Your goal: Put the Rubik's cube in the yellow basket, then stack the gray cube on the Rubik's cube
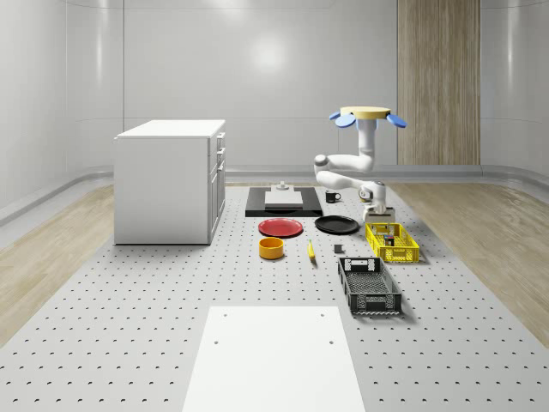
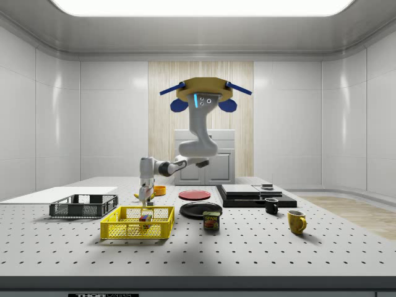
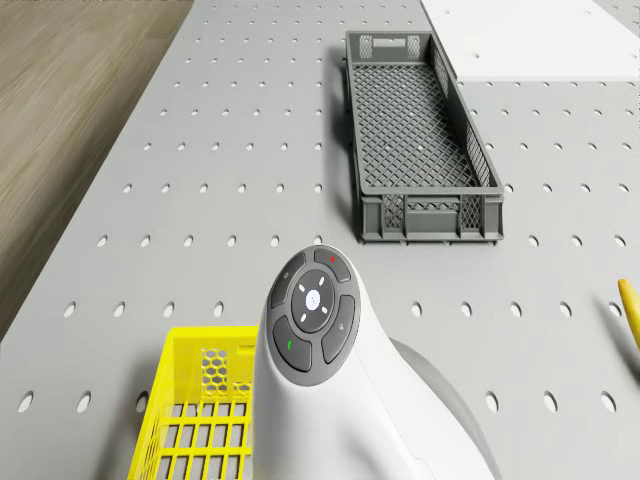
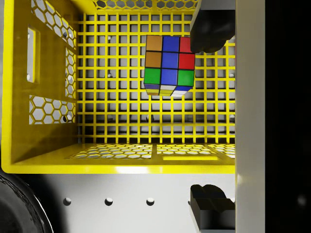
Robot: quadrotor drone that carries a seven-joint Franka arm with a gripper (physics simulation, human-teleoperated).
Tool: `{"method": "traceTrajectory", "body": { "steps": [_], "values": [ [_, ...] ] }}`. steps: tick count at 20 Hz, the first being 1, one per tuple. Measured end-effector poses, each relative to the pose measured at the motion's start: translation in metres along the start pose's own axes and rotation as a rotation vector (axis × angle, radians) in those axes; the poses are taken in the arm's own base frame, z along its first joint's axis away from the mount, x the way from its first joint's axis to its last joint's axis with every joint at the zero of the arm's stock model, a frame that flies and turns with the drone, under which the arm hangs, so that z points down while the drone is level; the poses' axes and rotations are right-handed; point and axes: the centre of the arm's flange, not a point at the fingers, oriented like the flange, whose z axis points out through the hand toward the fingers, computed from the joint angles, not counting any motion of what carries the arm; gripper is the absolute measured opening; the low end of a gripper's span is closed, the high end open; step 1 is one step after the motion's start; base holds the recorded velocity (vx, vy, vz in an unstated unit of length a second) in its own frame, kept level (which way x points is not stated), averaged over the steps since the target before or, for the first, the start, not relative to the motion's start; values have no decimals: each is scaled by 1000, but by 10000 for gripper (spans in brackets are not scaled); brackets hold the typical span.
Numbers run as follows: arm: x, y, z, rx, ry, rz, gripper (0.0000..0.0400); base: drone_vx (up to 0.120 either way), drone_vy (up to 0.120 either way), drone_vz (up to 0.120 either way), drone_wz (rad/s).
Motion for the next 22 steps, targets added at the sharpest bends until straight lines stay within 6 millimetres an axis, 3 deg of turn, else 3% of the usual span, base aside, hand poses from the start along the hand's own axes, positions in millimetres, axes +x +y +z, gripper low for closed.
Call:
{"method": "traceTrajectory", "body": {
  "steps": [19,22],
  "values": [
    [0,0,0,0,0,0,400,0,-120,0,0],
    [0,0,0,0,0,0,400,93,-120,0,0]
  ]
}}
